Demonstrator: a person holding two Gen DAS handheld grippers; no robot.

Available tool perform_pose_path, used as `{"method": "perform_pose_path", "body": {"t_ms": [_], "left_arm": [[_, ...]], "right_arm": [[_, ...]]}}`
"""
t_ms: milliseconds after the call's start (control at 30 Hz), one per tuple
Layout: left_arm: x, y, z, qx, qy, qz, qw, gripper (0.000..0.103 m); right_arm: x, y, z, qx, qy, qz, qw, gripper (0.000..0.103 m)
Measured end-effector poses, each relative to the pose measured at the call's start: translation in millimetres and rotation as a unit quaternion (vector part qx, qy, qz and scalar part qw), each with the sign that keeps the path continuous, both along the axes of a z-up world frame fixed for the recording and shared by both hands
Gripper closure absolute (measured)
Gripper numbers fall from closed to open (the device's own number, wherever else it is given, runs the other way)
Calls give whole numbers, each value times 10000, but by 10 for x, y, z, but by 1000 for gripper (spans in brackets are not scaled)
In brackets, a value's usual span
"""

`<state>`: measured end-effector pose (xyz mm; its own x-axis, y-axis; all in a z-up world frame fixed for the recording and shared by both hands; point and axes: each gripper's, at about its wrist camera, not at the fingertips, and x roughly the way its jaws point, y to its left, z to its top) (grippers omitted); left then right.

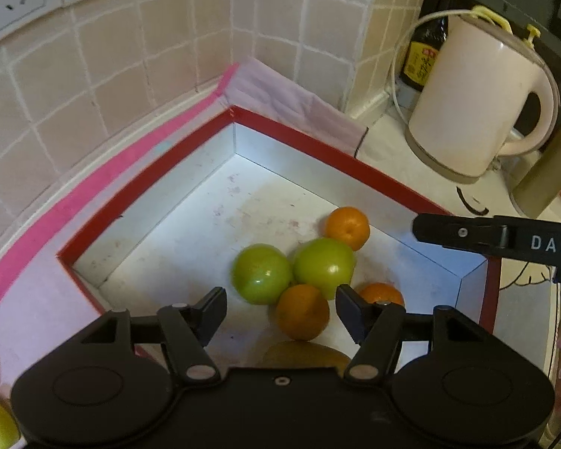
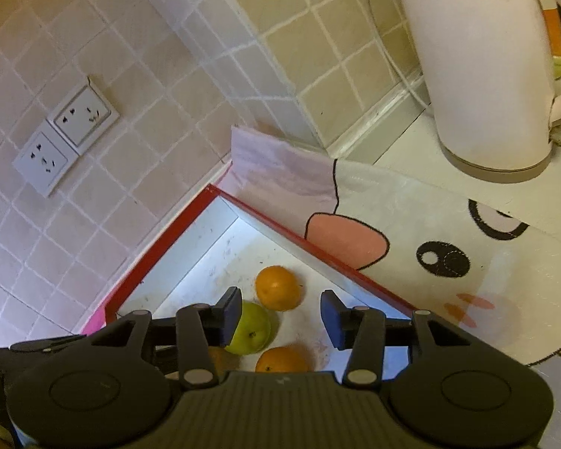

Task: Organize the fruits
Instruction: 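Carry both oranges into the red box and open both tools, then move both tools back toward the remaining fruit on the mat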

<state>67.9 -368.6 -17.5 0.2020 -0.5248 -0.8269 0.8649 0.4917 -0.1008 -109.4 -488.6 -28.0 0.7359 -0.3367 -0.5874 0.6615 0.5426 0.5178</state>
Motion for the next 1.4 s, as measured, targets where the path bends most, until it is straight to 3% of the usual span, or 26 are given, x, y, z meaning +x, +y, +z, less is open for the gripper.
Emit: {"method": "perform_pose_path", "body": {"t_ms": [400,800,1100,1400], "left_arm": [[115,376,255,-138,-258,380,9989,26],[348,1074,513,-229,-420,1087,9929,26],[637,1902,604,-243,-472,1871,9809,26],[778,2703,470,-83,-407,2566,9656,26]], "right_arm": [[80,215,219,-188,-93,168,9996,53],[464,595,529,-419,-215,741,9961,52],[939,1037,666,-548,-233,1383,9886,52],[1417,1498,630,-512,-146,2018,9780,52]]}}
